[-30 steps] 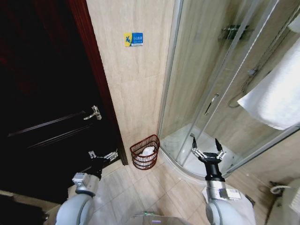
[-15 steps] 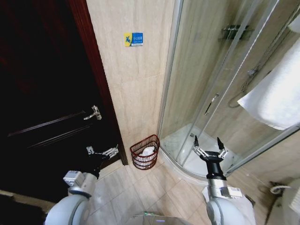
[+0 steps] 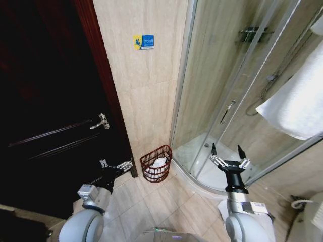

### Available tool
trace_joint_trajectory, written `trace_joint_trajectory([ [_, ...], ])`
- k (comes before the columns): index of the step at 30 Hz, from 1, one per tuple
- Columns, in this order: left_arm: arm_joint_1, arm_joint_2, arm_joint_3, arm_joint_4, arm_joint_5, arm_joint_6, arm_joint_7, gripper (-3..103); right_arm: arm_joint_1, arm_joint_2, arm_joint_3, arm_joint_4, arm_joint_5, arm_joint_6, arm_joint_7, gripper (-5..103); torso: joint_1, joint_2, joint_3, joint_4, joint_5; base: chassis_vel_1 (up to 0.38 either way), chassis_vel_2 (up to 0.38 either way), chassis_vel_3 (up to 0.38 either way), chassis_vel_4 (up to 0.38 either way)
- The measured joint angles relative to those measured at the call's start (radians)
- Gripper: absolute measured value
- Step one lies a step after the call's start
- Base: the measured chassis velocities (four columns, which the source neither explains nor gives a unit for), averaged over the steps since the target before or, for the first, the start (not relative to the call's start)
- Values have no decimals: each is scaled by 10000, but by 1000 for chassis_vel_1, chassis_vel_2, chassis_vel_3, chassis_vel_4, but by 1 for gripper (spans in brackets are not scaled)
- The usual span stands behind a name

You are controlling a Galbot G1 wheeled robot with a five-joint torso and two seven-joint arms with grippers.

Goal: Discard the used towel into the hamper.

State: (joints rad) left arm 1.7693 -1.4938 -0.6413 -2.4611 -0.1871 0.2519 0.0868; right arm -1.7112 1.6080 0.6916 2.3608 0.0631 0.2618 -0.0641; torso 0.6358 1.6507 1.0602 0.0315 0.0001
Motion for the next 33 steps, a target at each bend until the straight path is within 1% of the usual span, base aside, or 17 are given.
trace_joint_trajectory([
  [6,0,3,1,7,0,-8,-5,100,-229,0,380,715,162,-8,161,100,0,0,0,0,0,0,0,0,0],
  [10,-1,5,0,10,0,-14,-9,100,-428,0,704,1308,609,-150,180,100,0,0,0,-1,0,0,0,0,0],
  [16,-1,8,0,15,0,-19,-14,100,-458,-4,803,1438,938,-344,168,100,0,0,0,0,0,0,0,0,0],
  [20,-1,10,-1,17,-3,-20,-15,100,-512,-96,1119,1438,1181,-391,154,100,0,0,0,0,0,0,0,0,0],
  [26,-2,11,-3,18,-6,-21,-16,100,-538,-269,1858,1433,1746,-440,117,100,0,0,0,0,1,0,0,0,0],
  [29,-2,12,-4,18,-9,-21,-18,100,-520,-408,2597,1425,2341,-515,-23,100,0,0,0,0,0,0,0,0,0],
  [33,-2,12,-4,19,-9,-22,-18,100,-532,-475,2814,1422,2514,-515,-51,100,0,0,0,1,-1,0,0,0,0],
])
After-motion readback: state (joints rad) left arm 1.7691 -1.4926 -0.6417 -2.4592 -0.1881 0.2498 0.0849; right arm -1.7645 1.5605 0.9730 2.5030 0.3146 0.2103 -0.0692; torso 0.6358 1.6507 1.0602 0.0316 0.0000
